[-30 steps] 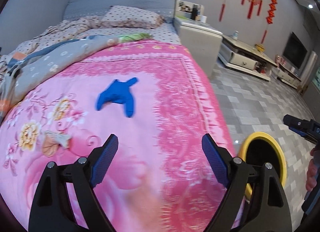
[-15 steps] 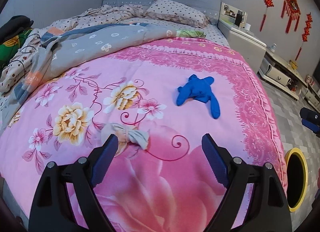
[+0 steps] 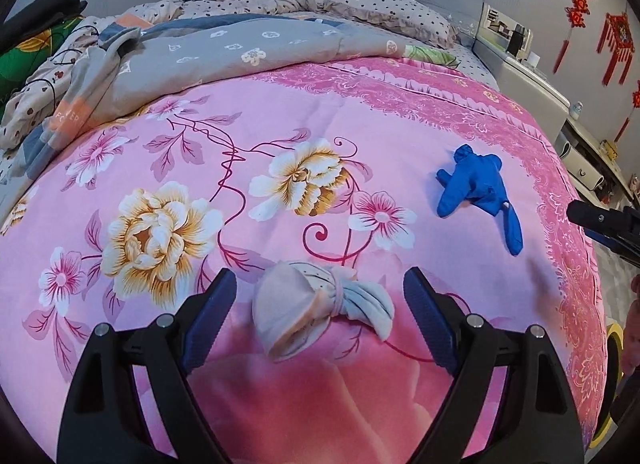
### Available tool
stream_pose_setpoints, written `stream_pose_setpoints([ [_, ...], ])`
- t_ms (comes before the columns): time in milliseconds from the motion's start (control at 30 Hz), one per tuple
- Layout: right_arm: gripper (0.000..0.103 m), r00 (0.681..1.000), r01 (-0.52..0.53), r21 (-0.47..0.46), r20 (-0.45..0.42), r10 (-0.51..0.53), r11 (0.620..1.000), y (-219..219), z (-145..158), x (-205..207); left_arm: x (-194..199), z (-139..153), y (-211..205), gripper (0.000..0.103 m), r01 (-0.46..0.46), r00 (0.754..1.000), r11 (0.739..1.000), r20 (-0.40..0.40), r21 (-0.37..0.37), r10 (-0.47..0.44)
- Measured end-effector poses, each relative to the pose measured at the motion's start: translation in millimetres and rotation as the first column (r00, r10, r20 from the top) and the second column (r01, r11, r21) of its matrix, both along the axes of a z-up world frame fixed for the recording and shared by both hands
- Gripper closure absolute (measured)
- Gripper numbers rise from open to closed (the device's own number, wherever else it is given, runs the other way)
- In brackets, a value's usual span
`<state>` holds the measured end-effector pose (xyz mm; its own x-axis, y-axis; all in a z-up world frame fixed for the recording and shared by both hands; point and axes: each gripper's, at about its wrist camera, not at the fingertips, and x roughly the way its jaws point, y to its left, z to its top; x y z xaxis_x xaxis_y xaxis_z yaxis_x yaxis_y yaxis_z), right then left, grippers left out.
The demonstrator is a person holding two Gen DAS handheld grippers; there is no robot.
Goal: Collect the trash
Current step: 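Grasp the beige knotted cloth bundle with left tool while right tool grasps the blue glove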
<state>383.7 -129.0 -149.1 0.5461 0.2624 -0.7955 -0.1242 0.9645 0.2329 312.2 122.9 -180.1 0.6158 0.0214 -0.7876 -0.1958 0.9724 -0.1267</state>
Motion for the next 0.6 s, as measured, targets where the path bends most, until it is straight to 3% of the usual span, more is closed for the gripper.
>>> stream_pose_setpoints([
  [367,0.026,0.999,-0.011,-0.078,-0.041,0.008,0.997,49.9,-39.8,67.2,31.1,-31.3,7.5,0.022,-0.007,0.999,0.999,-0.033,-0.037,0.006],
  [600,0.027,0.999,-0.018,-0.122,-0.045,0.013,0.992,72.0,-57.9,83.7,37.8,-37.8,-3.8,0.031,0.016,1.0,1.0,-0.017,-0.019,-0.016],
])
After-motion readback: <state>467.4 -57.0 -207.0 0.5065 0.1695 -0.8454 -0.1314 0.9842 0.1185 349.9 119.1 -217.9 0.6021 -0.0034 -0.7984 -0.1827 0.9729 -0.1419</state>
